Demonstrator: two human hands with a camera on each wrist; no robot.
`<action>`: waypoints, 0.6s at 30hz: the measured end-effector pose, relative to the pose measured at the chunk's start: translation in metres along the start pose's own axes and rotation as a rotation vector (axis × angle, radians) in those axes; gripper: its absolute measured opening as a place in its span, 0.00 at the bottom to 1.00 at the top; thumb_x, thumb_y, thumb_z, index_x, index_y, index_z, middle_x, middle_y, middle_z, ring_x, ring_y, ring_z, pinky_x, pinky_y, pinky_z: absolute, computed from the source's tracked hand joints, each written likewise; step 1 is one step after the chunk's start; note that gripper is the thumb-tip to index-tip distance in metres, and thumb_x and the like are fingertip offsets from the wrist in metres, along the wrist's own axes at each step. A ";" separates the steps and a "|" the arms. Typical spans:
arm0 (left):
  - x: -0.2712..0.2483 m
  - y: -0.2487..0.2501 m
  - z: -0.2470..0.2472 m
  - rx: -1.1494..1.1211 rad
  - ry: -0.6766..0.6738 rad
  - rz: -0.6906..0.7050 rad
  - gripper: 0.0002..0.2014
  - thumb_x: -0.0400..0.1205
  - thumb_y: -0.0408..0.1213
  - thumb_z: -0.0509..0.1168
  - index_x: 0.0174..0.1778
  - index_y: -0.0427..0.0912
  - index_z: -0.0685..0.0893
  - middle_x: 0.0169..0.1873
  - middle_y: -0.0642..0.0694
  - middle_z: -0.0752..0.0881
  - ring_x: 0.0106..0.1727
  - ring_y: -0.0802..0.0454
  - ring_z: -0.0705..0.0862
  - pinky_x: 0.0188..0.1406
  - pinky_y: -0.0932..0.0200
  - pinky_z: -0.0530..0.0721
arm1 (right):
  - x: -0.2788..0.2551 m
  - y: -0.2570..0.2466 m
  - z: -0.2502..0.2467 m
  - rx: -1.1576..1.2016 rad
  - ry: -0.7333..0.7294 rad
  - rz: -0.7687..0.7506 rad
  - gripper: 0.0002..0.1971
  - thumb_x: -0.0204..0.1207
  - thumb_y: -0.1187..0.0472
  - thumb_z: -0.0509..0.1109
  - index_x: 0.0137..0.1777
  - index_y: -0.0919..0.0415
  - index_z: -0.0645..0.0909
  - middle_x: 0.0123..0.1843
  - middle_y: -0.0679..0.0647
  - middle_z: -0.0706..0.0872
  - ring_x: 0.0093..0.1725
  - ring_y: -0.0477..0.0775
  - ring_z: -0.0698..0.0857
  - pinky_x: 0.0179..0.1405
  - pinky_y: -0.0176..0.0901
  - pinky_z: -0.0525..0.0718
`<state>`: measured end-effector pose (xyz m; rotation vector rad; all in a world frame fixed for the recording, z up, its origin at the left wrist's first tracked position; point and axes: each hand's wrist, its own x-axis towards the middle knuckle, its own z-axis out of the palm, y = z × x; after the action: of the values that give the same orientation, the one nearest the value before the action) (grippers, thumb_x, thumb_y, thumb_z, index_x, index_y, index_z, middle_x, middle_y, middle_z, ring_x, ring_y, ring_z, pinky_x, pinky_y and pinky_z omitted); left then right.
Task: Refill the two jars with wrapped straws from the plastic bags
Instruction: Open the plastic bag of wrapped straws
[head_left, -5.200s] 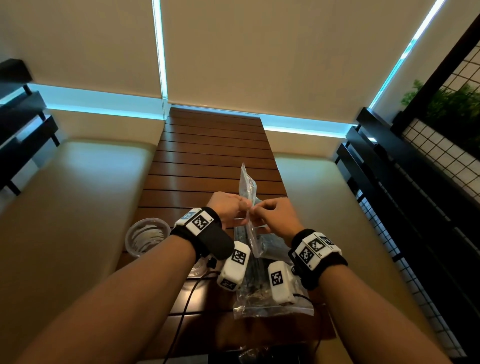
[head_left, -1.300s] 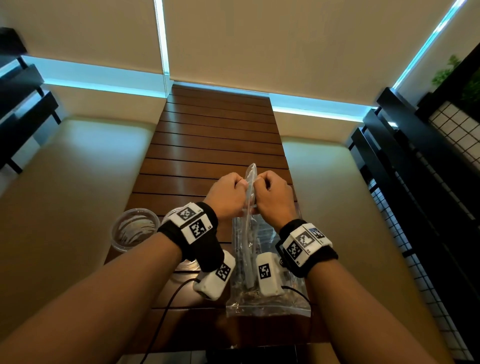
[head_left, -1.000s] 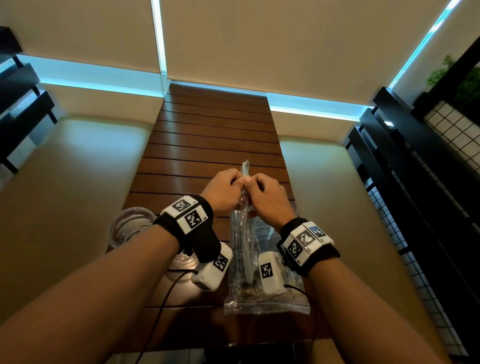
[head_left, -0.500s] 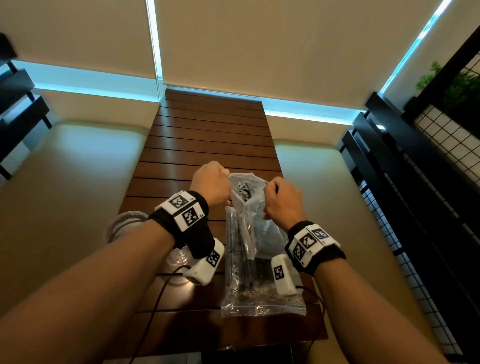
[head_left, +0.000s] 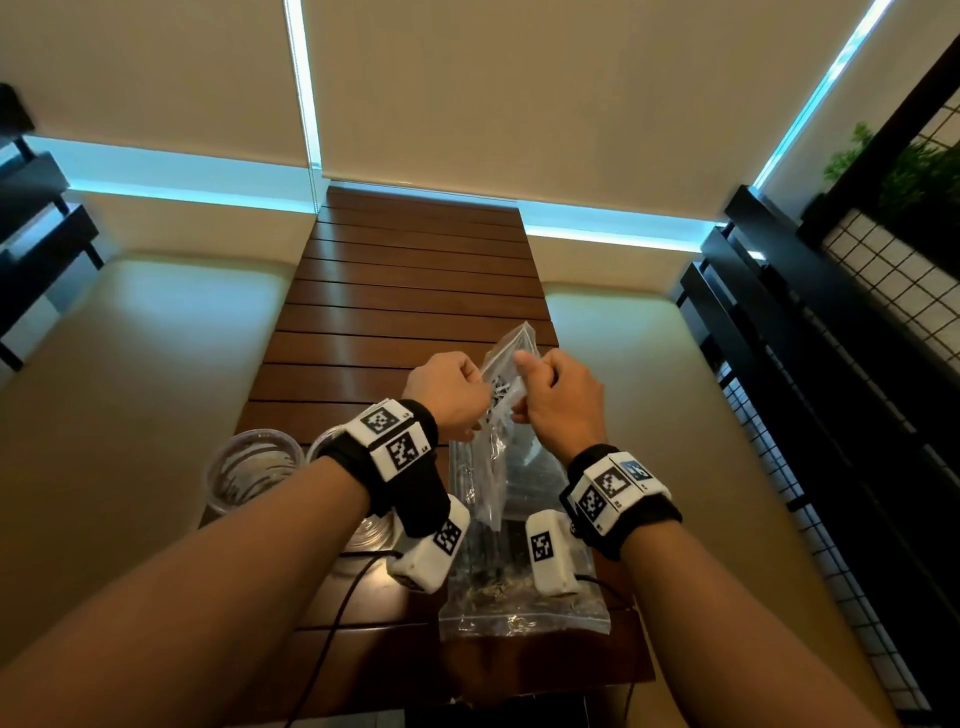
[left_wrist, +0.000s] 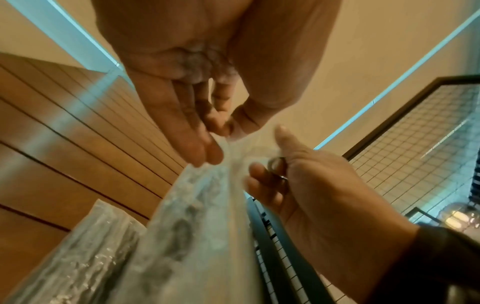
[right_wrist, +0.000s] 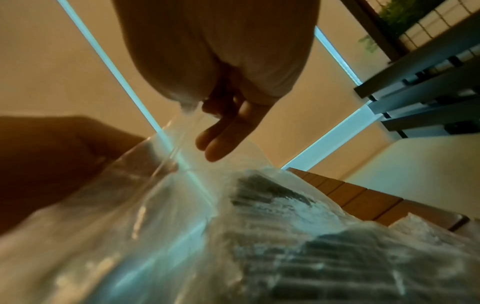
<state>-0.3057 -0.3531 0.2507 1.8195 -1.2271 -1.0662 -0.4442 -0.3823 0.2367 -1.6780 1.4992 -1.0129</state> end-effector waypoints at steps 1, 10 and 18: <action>0.000 0.001 0.003 -0.005 0.010 0.014 0.05 0.81 0.34 0.64 0.47 0.36 0.83 0.38 0.41 0.90 0.24 0.54 0.87 0.22 0.65 0.82 | 0.000 -0.001 0.001 -0.068 -0.020 -0.044 0.17 0.75 0.48 0.69 0.33 0.56 0.70 0.33 0.61 0.83 0.32 0.57 0.88 0.35 0.61 0.89; 0.001 -0.009 -0.014 0.438 0.305 0.297 0.13 0.76 0.29 0.69 0.49 0.43 0.71 0.49 0.45 0.73 0.38 0.47 0.76 0.35 0.56 0.72 | 0.011 0.009 -0.041 -0.422 0.064 -0.187 0.11 0.74 0.74 0.63 0.38 0.57 0.75 0.46 0.49 0.71 0.42 0.46 0.72 0.35 0.26 0.69; 0.000 -0.009 -0.012 0.889 -0.039 0.327 0.12 0.83 0.36 0.64 0.59 0.51 0.87 0.61 0.44 0.77 0.56 0.39 0.83 0.55 0.44 0.84 | 0.013 0.010 -0.048 -0.629 -0.092 -0.190 0.14 0.75 0.72 0.70 0.45 0.50 0.88 0.55 0.44 0.70 0.53 0.47 0.77 0.50 0.42 0.81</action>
<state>-0.2912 -0.3490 0.2479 2.0807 -2.1544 -0.3697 -0.4906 -0.3958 0.2524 -2.2994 1.7304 -0.5635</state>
